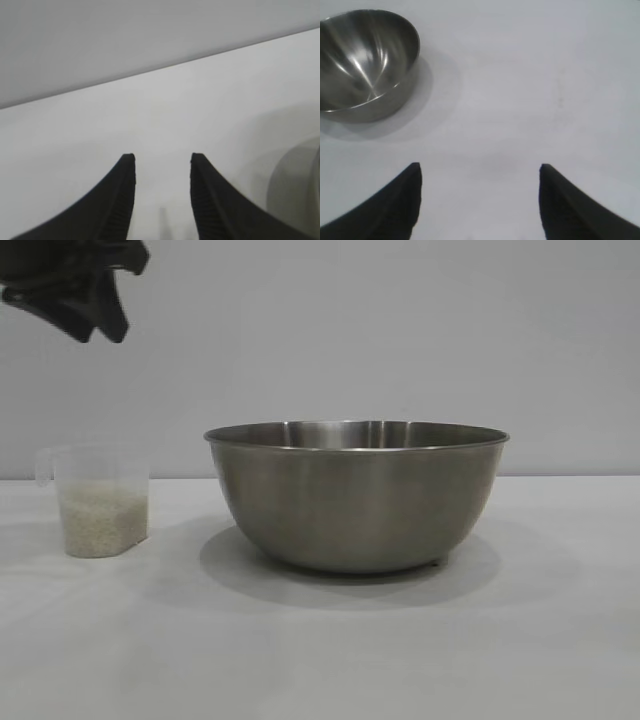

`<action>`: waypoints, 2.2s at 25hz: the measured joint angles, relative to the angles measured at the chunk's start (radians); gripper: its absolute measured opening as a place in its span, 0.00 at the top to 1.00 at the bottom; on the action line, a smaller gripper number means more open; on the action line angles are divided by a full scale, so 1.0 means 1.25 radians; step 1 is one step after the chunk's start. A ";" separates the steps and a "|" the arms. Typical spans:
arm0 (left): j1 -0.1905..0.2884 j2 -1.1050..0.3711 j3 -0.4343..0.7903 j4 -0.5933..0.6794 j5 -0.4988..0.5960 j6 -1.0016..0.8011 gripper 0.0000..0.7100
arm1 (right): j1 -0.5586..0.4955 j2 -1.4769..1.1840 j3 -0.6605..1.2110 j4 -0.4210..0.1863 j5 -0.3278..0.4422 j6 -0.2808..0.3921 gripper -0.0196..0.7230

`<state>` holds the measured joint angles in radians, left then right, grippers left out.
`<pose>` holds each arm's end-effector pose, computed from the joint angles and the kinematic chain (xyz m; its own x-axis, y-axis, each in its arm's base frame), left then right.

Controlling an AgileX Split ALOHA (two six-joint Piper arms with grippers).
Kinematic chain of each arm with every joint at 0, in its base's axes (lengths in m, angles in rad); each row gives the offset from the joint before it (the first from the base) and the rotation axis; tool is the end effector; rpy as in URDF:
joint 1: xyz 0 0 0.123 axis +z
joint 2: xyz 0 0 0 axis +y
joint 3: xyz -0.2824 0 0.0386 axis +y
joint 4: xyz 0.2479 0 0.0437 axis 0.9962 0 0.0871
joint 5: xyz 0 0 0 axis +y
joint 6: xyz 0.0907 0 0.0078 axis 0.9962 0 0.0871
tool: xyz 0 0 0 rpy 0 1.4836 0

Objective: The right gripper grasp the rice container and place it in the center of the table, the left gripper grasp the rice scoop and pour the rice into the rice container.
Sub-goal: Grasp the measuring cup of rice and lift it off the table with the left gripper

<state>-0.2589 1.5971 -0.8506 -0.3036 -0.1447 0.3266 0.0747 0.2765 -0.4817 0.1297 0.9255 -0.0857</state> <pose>0.3263 -0.0824 0.2226 -0.4754 0.1528 -0.8664 0.2321 0.9717 0.0440 0.0450 0.0128 0.2771 -0.5855 -0.0512 -0.8090 -0.1619 0.9853 0.0548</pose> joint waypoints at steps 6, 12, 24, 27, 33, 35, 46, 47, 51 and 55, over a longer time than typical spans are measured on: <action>-0.018 -0.070 0.172 0.005 -0.106 0.000 0.69 | 0.000 -0.005 -0.011 -0.025 0.060 0.043 0.40; -0.021 -0.076 0.286 0.033 -0.208 -0.056 0.69 | 0.000 -0.070 -0.014 -0.053 0.136 0.039 0.40; -0.021 -0.028 0.418 0.132 -0.477 -0.133 0.69 | 0.000 -0.234 -0.006 -0.056 0.171 0.015 0.40; -0.021 0.071 0.423 0.133 -0.600 -0.133 0.69 | 0.000 -0.234 -0.006 -0.056 0.171 0.015 0.40; -0.021 0.248 0.423 0.134 -0.787 -0.167 0.69 | 0.000 -0.234 -0.006 -0.056 0.171 0.015 0.40; -0.021 0.280 0.423 0.134 -0.791 -0.173 0.69 | 0.000 -0.234 -0.006 -0.056 0.171 0.015 0.40; -0.021 0.321 0.383 0.132 -0.794 -0.176 0.69 | 0.000 -0.234 -0.006 -0.056 0.171 0.015 0.40; -0.021 0.328 0.379 0.132 -0.794 -0.176 0.69 | 0.000 -0.234 -0.006 -0.056 0.171 0.015 0.40; -0.021 0.362 0.351 0.132 -0.794 -0.176 0.69 | 0.000 -0.234 -0.006 -0.056 0.171 0.015 0.40; -0.021 0.385 0.317 0.118 -0.794 -0.169 0.69 | 0.000 -0.234 -0.006 -0.056 0.171 0.015 0.40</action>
<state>-0.2853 2.0783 -0.4542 -0.1564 -1.1378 0.1149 0.0747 -0.0161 -0.4898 0.0599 1.1390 -0.0666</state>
